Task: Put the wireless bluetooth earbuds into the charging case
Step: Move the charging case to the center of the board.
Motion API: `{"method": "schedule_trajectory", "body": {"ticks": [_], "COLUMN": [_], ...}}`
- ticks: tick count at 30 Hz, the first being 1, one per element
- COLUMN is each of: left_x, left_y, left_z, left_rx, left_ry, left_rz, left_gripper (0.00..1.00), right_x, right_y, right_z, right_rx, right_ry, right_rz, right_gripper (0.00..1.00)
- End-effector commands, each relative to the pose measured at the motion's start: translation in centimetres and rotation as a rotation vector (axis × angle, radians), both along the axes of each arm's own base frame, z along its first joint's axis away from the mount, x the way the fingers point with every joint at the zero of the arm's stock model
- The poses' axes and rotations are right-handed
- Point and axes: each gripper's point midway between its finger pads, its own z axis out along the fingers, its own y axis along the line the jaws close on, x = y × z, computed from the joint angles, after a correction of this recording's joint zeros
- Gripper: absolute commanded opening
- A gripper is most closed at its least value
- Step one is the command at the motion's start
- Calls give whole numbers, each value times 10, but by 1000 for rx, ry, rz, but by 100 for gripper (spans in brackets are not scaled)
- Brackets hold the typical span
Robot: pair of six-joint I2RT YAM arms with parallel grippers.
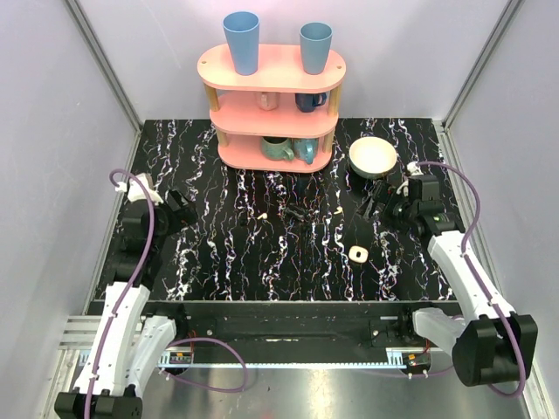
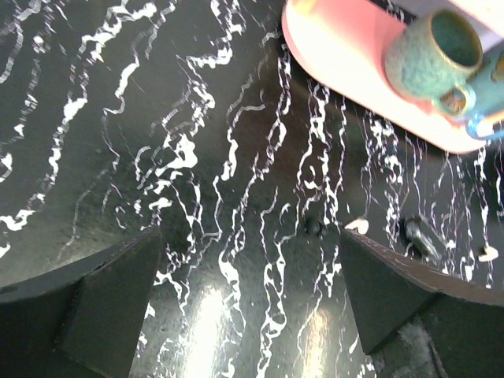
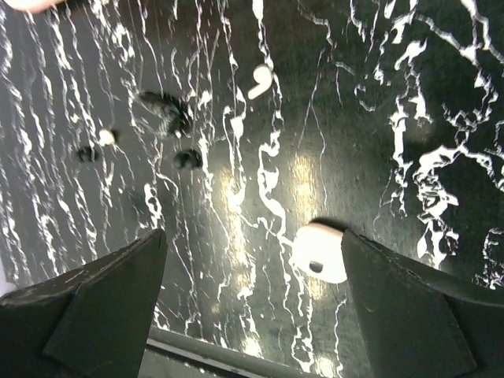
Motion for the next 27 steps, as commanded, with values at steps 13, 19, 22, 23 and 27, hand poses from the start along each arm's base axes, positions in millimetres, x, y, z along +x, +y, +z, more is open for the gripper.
{"method": "schedule_trajectory", "body": {"ticks": [13, 19, 22, 23, 27], "left_x": [3, 3, 3, 3, 3], "left_y": [-36, -35, -34, -34, -34], "left_z": [-8, -8, -9, -9, -10], "left_rx": [-55, -54, -49, -49, -49], "left_ry": [66, 62, 63, 65, 69], "left_rz": [-208, -202, -196, -196, -196], "left_gripper": [99, 99, 99, 99, 99], "right_x": [-50, -49, -51, -51, -50], "right_y": [-7, 9, 18, 20, 29], "right_z": [-82, -104, -113, -115, -122], "right_rx": [-213, -118, -78, -63, -41], "right_ry": [362, 419, 433, 438, 424], "right_rz": [-123, -173, -186, -198, -184], "right_gripper": [100, 100, 100, 100, 100]}}
